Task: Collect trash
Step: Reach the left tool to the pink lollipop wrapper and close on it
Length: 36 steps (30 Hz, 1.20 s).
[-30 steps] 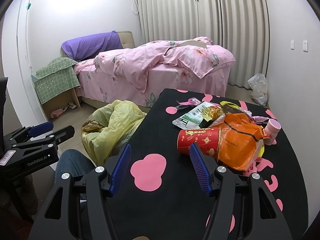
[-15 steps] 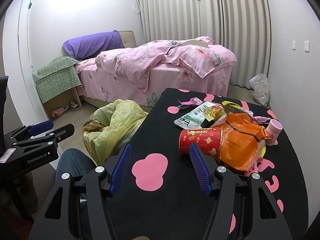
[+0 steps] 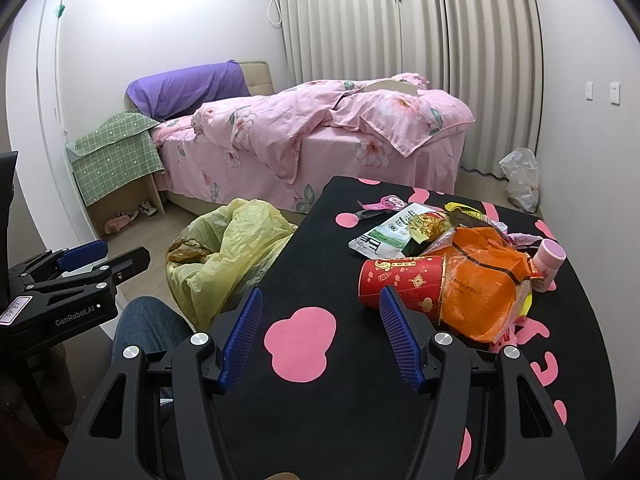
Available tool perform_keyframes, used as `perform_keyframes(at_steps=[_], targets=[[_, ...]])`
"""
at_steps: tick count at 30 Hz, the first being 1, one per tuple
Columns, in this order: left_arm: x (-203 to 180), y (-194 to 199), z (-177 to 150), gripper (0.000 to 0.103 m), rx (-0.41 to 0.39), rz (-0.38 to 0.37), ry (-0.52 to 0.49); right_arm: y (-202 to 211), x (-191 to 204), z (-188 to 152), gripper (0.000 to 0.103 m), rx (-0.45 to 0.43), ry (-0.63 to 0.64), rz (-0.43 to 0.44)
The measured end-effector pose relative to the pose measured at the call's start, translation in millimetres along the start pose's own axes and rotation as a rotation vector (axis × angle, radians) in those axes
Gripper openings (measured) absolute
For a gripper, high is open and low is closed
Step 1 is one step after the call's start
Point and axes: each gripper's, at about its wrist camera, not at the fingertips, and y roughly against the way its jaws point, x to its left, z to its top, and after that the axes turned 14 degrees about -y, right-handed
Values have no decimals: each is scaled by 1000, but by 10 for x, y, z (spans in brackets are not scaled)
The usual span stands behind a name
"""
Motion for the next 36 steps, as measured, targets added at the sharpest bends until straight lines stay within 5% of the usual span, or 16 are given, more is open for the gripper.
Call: perform_keyframes(at_steps=[8,16,26,31,36], targets=[[-9,-40,6,70,-5,-22,-6,4,-30,11,58,-8,4,-16],[-319,-395,237,70,-100,-228,-146,105,-544,101,58,-63,-55,-147],[-682,-1757,1286,73,-69,-567,-205,-52,-1298,380,58,-77,-32,-296],[-1021,-2519,1728,73,13,-605,-283,-341,-1662,555,58,-32,-49,-330],[-1364,-3170,1928,60,131,-591,-400,-458,-1975,636,58,-24,-92,-353]])
